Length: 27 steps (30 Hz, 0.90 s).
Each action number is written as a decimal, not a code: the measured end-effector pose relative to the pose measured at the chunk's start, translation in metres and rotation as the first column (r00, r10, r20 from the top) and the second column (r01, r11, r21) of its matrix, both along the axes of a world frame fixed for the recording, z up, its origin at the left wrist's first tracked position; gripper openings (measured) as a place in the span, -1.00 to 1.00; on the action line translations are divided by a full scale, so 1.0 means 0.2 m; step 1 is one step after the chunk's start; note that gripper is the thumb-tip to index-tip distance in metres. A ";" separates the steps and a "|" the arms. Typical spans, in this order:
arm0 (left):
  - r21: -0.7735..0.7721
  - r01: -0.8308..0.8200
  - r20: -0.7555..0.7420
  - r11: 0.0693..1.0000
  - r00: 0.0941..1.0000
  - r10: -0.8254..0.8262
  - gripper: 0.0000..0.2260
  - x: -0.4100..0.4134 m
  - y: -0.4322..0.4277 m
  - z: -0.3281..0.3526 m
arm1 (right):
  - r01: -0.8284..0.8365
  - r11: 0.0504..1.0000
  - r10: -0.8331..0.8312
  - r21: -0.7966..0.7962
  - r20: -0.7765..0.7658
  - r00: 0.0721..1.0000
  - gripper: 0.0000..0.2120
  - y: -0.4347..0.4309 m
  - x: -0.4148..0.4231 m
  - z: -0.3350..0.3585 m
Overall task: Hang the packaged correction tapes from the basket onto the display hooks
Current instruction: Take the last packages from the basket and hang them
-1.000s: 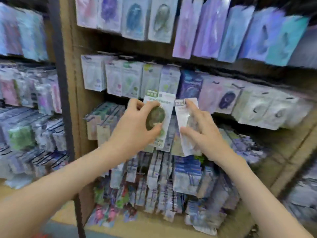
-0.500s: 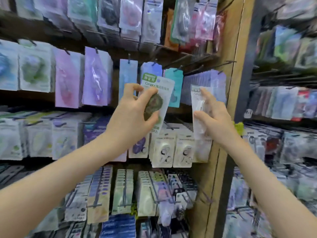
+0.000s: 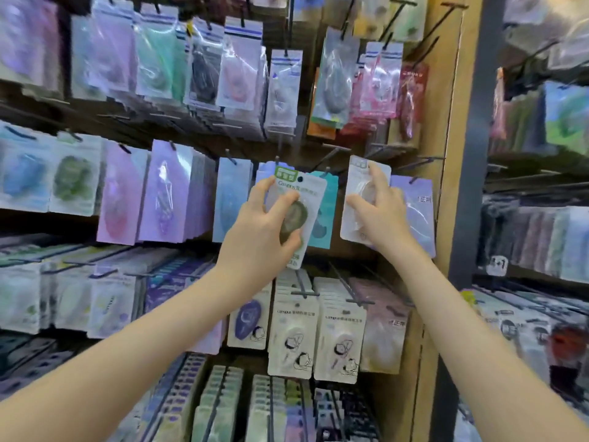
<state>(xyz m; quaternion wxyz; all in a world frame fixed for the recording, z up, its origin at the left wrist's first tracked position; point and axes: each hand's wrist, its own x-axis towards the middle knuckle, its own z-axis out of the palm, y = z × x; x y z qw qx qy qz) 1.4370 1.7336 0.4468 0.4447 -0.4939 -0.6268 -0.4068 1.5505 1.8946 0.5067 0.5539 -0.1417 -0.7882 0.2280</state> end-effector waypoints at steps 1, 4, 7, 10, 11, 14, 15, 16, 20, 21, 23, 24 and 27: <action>-0.003 0.000 -0.012 1.000 1.000 0.000 -0.55 -0.01 0.00 0.01 | 0.009 1.000 -0.009 -0.019 0.000 1.000 -0.36 0.01 -0.01 0.00; -0.021 -0.003 -0.011 1.000 1.000 0.003 -0.54 -0.03 0.01 0.01 | 0.028 0.999 -0.027 -0.021 0.037 0.999 -0.36 0.00 -0.01 0.00; -0.045 -0.010 -0.012 0.999 1.000 0.009 -0.53 -0.04 0.02 0.01 | 0.047 0.998 -0.044 -0.046 0.075 0.996 -0.38 0.01 0.01 0.04; -0.059 -0.019 -0.010 0.998 1.000 0.018 -0.53 -0.05 0.02 0.01 | 0.091 0.995 -0.085 -0.030 0.166 0.983 -0.39 0.02 0.06 0.08; -0.060 -0.021 -0.001 0.998 1.000 0.021 -0.53 -0.06 0.02 0.01 | 0.108 0.994 -0.102 -0.016 0.206 0.973 -0.39 0.01 0.08 0.09; -0.059 -0.030 0.025 0.998 0.999 0.031 -0.53 -0.06 0.02 0.02 | 0.133 0.991 -0.133 0.022 0.310 0.941 -0.42 -0.01 0.14 0.13; -0.054 -0.029 0.031 0.998 0.999 0.030 -0.53 -0.07 0.02 0.02 | 0.144 0.989 -0.145 0.030 0.336 0.931 -0.41 -0.02 0.15 0.15; -0.048 -0.027 0.037 0.998 0.999 0.029 -0.54 -0.07 0.03 0.03 | 0.152 0.988 -0.154 0.034 0.357 0.921 -0.41 -0.02 0.16 0.17; -0.035 -0.025 0.047 0.999 0.999 0.026 -0.54 -0.08 0.04 0.04 | 0.146 0.988 -0.156 0.058 0.430 0.889 -0.39 -0.03 0.18 0.22; -0.031 -0.023 0.046 0.999 0.999 0.024 -0.55 -0.08 0.04 0.04 | 0.136 0.989 -0.146 0.054 0.435 0.889 -0.39 -0.03 0.18 0.22; -0.023 -0.018 0.046 1.000 0.999 0.019 -0.55 -0.08 0.03 0.04 | 0.109 0.994 -0.105 0.015 0.420 0.902 -0.40 -0.03 0.19 0.21; -0.024 -0.017 0.046 1.000 0.999 0.018 -0.55 -0.07 0.03 0.04 | 0.095 0.995 -0.084 -0.007 0.401 0.912 -0.40 -0.03 0.19 0.20; -0.033 -0.021 0.036 0.999 0.999 0.022 -0.54 -0.06 0.03 0.05 | 0.047 0.998 -0.026 -0.049 0.362 0.932 -0.42 -0.03 0.18 0.16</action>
